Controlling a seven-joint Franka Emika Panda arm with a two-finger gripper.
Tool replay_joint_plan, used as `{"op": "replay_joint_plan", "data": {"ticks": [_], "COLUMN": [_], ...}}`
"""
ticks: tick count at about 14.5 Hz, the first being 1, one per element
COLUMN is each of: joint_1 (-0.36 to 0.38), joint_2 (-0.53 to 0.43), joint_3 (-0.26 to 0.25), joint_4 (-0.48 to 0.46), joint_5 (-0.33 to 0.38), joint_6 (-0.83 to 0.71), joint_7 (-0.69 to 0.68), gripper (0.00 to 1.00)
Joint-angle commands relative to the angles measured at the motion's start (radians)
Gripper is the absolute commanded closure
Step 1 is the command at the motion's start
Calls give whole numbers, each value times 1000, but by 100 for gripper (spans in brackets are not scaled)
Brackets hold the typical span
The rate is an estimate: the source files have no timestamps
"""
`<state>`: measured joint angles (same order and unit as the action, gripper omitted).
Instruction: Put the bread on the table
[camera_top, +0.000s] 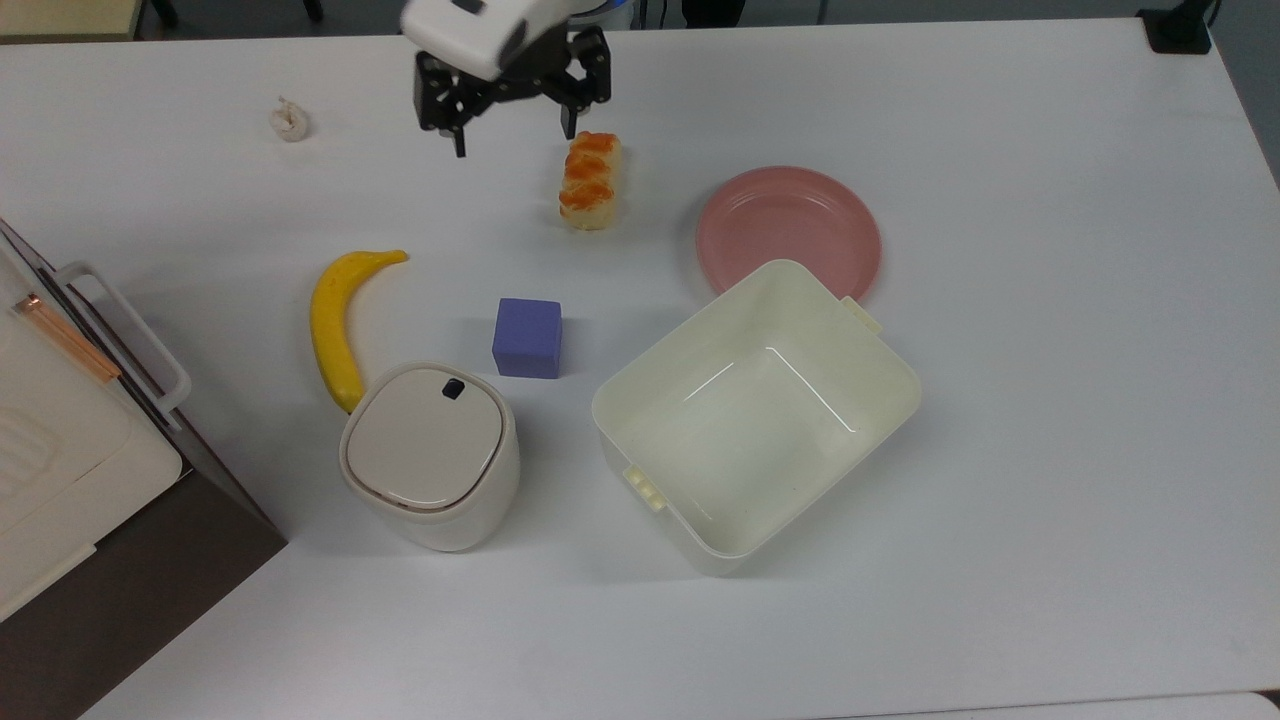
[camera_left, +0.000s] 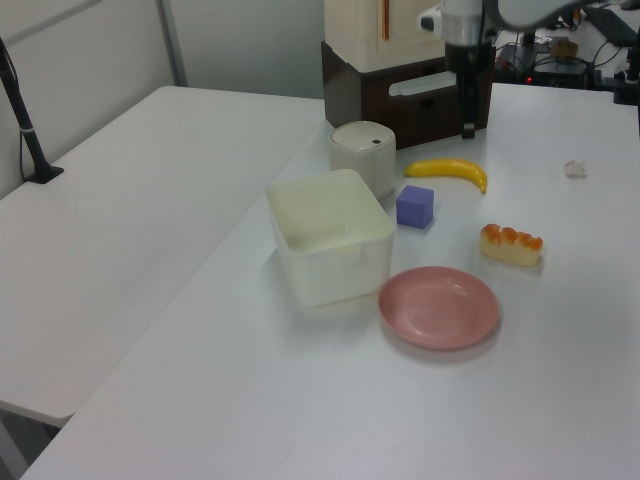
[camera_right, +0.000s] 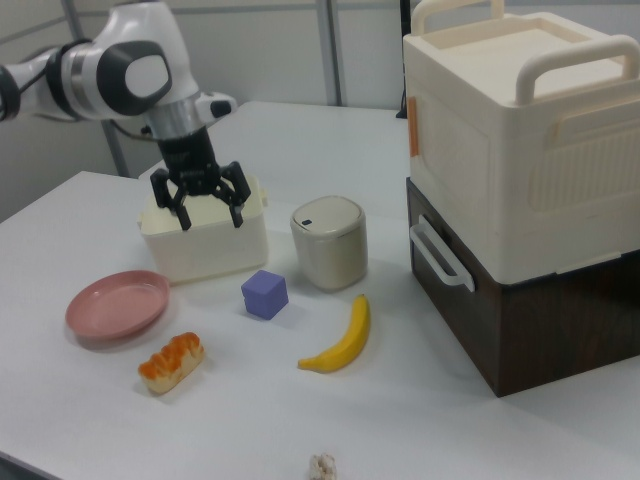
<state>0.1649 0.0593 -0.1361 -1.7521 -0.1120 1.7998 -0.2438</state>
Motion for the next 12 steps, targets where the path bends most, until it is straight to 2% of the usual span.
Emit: {"op": "replay_joint_plan", "data": {"ticks": [1,2,5,8,12], "joint_1": [-54,-74,-88,-96,-102], "joint_2": [16,20,51,57,44], "joint_3": [-5,-5,-11,-20,-31], "joint_4": [115,135,190,217,217], "joint_5": [104,124,123,94,97], "joint_6": [-53,-57,-72,-128,-169], "joint_7": [61,104,200,213,228], "gripper": [0,0,0,0,0]}}
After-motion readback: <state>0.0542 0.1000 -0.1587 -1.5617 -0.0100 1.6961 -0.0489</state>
